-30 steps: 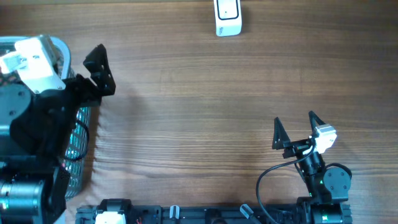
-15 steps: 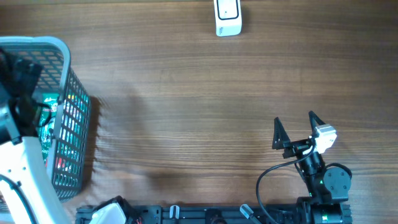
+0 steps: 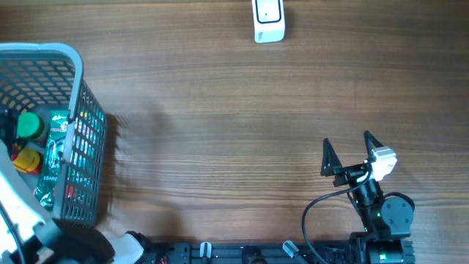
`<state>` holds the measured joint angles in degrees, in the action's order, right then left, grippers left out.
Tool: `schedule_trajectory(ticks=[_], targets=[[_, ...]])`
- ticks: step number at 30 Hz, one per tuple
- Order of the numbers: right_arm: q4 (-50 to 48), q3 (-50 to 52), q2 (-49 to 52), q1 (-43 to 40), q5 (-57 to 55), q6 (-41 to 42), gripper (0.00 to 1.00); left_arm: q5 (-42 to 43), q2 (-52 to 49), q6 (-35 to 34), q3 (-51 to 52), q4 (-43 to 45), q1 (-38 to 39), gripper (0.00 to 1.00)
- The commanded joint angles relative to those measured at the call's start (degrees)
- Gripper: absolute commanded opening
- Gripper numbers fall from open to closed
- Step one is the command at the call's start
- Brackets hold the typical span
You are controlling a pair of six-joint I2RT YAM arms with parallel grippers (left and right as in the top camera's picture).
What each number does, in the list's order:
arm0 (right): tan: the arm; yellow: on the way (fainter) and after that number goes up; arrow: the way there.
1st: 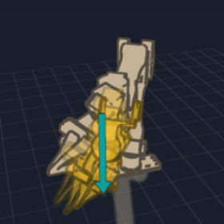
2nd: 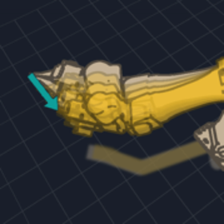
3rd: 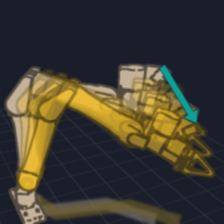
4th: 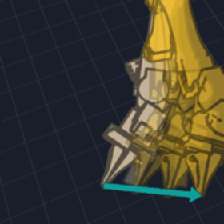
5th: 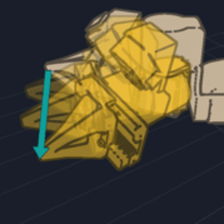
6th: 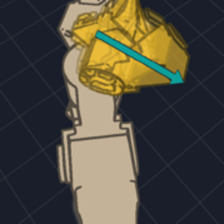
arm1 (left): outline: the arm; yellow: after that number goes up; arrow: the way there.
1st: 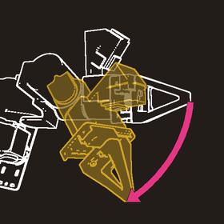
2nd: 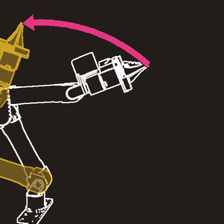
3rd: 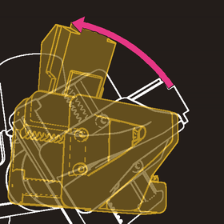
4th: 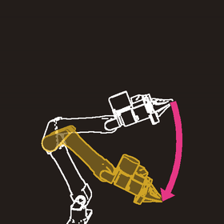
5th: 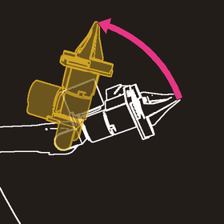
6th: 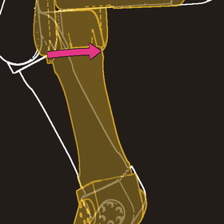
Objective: Scan the item barcode
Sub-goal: 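Reach the left gripper into the basket toward the red-yellow bottle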
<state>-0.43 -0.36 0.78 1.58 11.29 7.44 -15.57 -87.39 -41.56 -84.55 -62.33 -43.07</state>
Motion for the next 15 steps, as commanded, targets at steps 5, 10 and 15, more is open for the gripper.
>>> schedule_trajectory(ticks=[5, 10, 15], targets=[[-0.31, 0.07, -0.33, 0.28, -0.96, -0.63, 1.00, -0.59, -6.47, -1.31, -0.44, 2.25, -2.47, 1.00], [-0.31, 0.07, -0.33, 0.28, -0.96, -0.61, 1.00, -0.81, -9.75, -1.07, -0.44, 5.33, -2.93, 1.00], [-0.31, 0.07, -0.33, 0.28, -0.96, -0.61, 1.00, -0.98, -12.68, -1.07, -0.44, 6.34, -3.17, 0.99]])
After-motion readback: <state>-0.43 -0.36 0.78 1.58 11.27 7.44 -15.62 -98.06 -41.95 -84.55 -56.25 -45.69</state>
